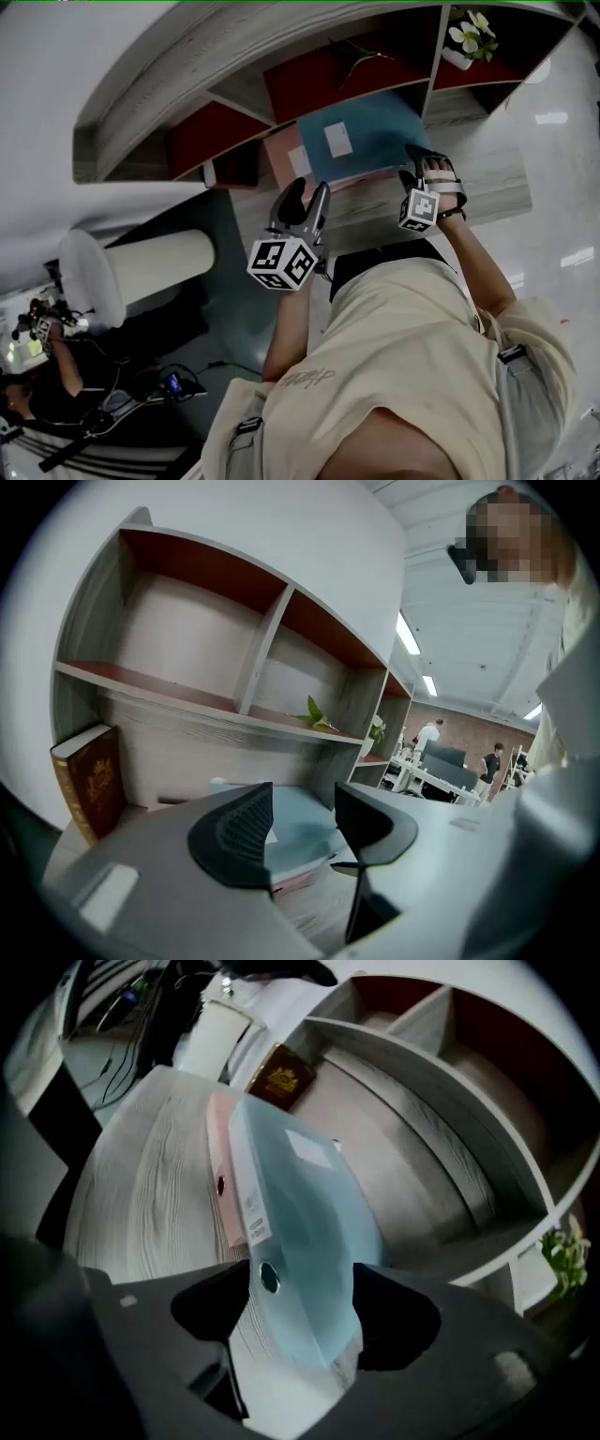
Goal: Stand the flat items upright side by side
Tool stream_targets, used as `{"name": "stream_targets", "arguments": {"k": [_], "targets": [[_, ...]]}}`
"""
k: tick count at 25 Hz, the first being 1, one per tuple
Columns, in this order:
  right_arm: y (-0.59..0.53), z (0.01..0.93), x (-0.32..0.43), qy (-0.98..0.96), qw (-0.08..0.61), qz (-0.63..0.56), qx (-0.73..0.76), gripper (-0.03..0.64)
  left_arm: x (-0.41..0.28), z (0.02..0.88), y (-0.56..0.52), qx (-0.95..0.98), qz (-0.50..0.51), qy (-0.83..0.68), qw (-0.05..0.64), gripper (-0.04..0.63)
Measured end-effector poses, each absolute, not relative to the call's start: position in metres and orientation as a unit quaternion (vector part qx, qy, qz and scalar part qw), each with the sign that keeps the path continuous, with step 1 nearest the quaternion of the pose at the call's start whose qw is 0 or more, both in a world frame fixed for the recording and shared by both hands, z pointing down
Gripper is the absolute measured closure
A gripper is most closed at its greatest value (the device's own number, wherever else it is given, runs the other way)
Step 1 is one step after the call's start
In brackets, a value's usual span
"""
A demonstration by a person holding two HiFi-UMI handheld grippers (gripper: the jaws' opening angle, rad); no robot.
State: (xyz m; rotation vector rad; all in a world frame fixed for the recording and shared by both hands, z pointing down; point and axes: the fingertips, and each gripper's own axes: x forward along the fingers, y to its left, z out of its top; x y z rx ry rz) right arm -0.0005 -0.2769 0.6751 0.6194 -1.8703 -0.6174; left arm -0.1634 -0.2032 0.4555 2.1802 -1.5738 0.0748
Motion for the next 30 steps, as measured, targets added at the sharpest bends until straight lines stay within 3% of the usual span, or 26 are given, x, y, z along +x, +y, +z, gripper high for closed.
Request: {"name": "stream_targets", "arguments": {"k": [7, 14, 30], "targets": [[-0.285, 0.707, -0.009, -0.75, 0.544, -0.29, 0.238, 0.253, -0.173, 0.467, -0.19, 0.769, 0.009, -0.585, 0.257, 0.37], [-0.3, 0.706, -0.025, -0.739, 0.519, -0.329, 0.276, 0.214, -0.182, 0.474, -0.184, 0.757, -0.007, -0.593, 0.274, 0.37], [-0.301, 0.725, -0.03, -0.781, 0.474, -0.23, 0.335, 0.224, -0.191, 0.484, -0.186, 0.755, -0.007, -0.591, 0.283, 0.37]]}}
